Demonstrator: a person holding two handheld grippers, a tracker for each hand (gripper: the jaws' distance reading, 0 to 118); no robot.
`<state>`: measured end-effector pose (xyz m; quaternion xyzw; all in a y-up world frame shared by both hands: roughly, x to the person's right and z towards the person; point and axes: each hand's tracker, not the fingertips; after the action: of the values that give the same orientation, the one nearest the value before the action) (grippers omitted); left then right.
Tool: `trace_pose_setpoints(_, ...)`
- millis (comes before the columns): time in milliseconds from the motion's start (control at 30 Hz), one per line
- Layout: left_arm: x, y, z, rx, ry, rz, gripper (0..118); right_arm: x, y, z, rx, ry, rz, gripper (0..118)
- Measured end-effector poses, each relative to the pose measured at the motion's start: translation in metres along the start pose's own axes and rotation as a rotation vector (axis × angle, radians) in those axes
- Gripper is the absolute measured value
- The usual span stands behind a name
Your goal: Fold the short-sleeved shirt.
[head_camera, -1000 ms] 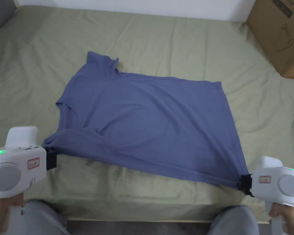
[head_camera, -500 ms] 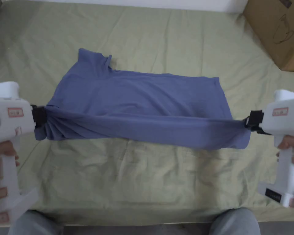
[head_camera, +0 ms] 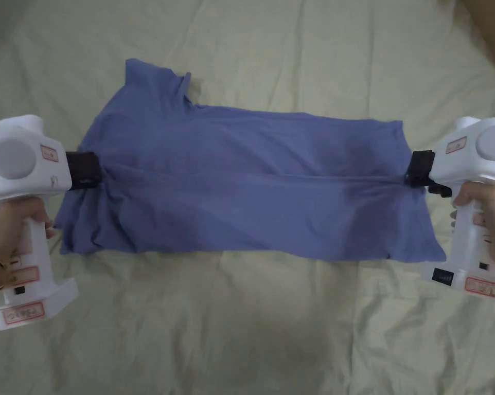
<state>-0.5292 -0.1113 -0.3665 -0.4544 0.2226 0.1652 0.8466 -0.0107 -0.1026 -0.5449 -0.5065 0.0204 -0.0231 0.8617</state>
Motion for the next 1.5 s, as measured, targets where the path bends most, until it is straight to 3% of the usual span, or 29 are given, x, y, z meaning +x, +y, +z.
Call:
trace_pose_setpoints(33,-0.002,0.000,0.000,0.016,-0.010,0.019,100,0.002,0.000,-0.001,0.002,-0.003,0.002,67)
trace_pose_setpoints(67,-0.004,-0.002,0.005,0.059,-0.018,0.050,103,0.006,-0.003,0.000,0.007,-0.003,0.003,97)
trace_pose_setpoints(100,-0.005,-0.003,0.010,0.080,-0.022,0.062,103,0.008,-0.005,0.004,0.020,-0.006,0.001,117)
trace_pose_setpoints(367,-0.007,-0.035,0.094,0.327,-0.037,-0.098,103,0.021,-0.051,0.094,0.252,0.035,0.001,112)
trace_pose_setpoints(567,-0.009,-0.090,0.173,0.533,-0.025,-0.175,101,0.008,-0.128,0.186,0.577,0.088,0.133,115)
trace_pose_setpoints(667,-0.011,-0.116,0.201,0.606,-0.088,-0.147,95,0.002,-0.161,0.220,0.704,0.108,0.151,115)
trace_pose_setpoints(733,-0.011,-0.130,0.214,0.631,-0.114,-0.130,74,0.000,-0.176,0.235,0.744,0.142,0.150,114)
trace_pose_setpoints(767,-0.010,-0.137,0.219,0.643,-0.110,-0.124,61,-0.001,-0.184,0.242,0.759,0.162,0.145,112)
trace_pose_setpoints(833,-0.010,-0.146,0.226,0.656,-0.107,-0.121,28,-0.002,-0.195,0.251,0.758,0.167,0.147,85)
trace_pose_setpoints(867,-0.011,-0.151,0.230,0.663,-0.113,-0.118,16,-0.003,-0.201,0.256,0.765,0.164,0.150,58)
trace_pose_setpoints(900,-0.012,-0.155,0.233,0.668,-0.123,-0.114,4,-0.004,-0.207,0.259,0.777,0.159,0.154,24)
trace_pose_setpoints(933,-0.014,-0.157,0.232,0.668,-0.136,-0.112,0,-0.005,-0.214,0.263,0.786,0.155,0.162,8)
trace_pose_setpoints(1033,-0.020,-0.162,0.233,0.626,-0.186,-0.121,0,-0.007,-0.223,0.268,0.782,0.155,0.189,0)
trace_pose_setpoints(1300,-0.029,-0.140,0.218,0.518,-0.183,-0.128,0,-0.007,-0.224,0.273,0.789,0.163,0.174,0)
trace_pose_setpoints(1333,-0.028,-0.132,0.214,0.478,-0.177,-0.118,1,-0.008,-0.221,0.271,0.788,0.155,0.185,0)
trace_pose_setpoints(1367,-0.029,-0.121,0.207,0.437,-0.166,-0.105,9,-0.011,-0.219,0.270,0.784,0.149,0.194,0)
trace_pose_setpoints(1467,-0.031,-0.090,0.177,0.293,-0.146,-0.068,104,-0.012,-0.211,0.262,0.765,0.146,0.205,0)
trace_pose_setpoints(1500,-0.031,-0.081,0.166,0.239,-0.135,-0.071,118,-0.013,-0.208,0.260,0.752,0.145,0.207,0)
